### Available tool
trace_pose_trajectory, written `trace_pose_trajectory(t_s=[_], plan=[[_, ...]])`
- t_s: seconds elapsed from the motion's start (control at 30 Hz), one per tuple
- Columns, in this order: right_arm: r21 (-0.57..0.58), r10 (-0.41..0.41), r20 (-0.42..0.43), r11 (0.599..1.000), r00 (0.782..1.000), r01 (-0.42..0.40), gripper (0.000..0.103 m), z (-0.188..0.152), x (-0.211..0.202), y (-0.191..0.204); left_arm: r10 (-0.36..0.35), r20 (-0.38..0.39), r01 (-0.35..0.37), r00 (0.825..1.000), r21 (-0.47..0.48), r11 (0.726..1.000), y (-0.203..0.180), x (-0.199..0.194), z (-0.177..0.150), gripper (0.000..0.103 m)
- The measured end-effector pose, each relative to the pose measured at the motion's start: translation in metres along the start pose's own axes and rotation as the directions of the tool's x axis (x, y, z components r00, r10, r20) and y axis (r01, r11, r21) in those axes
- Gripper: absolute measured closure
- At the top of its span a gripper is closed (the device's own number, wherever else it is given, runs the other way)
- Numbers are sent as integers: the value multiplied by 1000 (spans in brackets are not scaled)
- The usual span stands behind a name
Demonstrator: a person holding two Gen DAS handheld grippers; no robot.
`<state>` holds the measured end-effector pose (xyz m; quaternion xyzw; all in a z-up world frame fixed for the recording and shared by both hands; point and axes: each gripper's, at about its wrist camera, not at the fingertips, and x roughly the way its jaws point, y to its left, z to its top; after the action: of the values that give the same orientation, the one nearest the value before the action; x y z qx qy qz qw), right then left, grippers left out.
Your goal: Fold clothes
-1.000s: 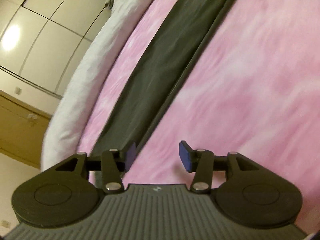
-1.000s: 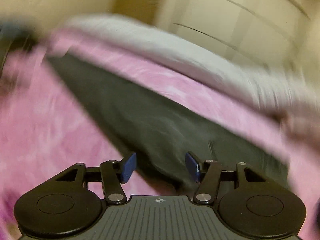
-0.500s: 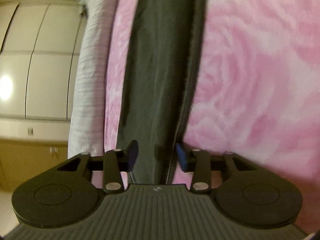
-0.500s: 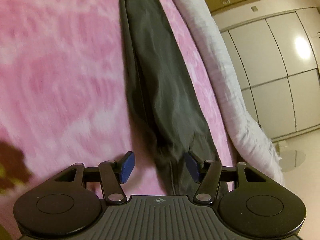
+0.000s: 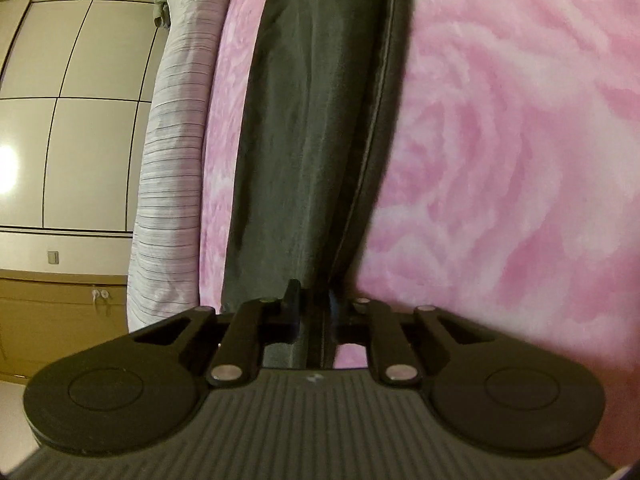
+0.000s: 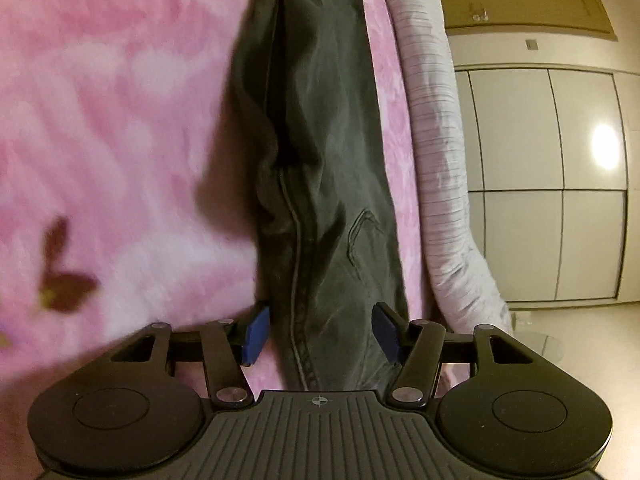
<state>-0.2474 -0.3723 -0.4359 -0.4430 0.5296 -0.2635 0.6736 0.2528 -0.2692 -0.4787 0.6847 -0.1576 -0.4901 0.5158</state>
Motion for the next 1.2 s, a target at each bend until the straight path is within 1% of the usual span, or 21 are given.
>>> trace_pose_trajectory(t_s=[0.1,0.13,0.17,0.2,0.27,0.33,0.43,0.57,0.73,0.83,0.93,1.03,1.1,1.13,1.2], plan=[[15,-13,6,1000,1000,13,45,-3,16,-9,-13,-14,13,1000,-8,1000,4,2,2,92],[22,-11,4,1000,1000,11,49,-3,22,-13,-17,-16,17,1000,-8,1000,5,-1,1,94],[29,-10,2,1000,1000,10,69,-2,29,-16,-22,-19,21,1000,-9,1000,6,-3,1,94],[30,-8,3,1000,1000,8,80,-2,31,-18,-17,-15,16,1000,-14,1000,9,-8,0,95],[22,-4,11,1000,1000,4,90,1,26,-17,-2,-6,2,1000,-30,1000,16,-18,-1,95],[28,-7,23,1000,1000,7,93,-1,16,-20,11,3,-11,1000,-44,999,27,-32,-1,96],[24,-10,29,1000,1000,9,94,-6,-11,-24,-1,1,1,1000,-45,999,32,-63,0,96],[39,6,36,999,999,-7,94,-15,-48,-20,-12,1,12,1000,-49,999,16,-124,-8,96],[45,39,54,998,998,-41,94,-27,-109,6,-47,-13,46,999,-35,998,-30,-218,-30,96],[63,56,57,996,997,-59,94,-30,-141,25,-67,-34,65,997,-48,997,-61,-256,-39,95],[75,69,52,994,996,-73,93,-30,-163,43,-83,-70,75,994,-106,992,-81,-269,-44,92],[82,76,30,994,997,-79,92,-28,-170,52,-90,-138,63,986,-185,981,-94,-276,-52,92],[113,92,27,989,995,-94,90,-28,-179,51,-94,-188,48,978,-235,971,-96,-284,-65,92],[138,94,24,986,995,-96,89,-28,-183,49,-95,-202,35,975,-282,959,-93,-289,-71,92],[199,80,12,977,997,-81,86,-29,-191,42,-99,-228,6,969,-377,926,-86,-298,-84,92]])
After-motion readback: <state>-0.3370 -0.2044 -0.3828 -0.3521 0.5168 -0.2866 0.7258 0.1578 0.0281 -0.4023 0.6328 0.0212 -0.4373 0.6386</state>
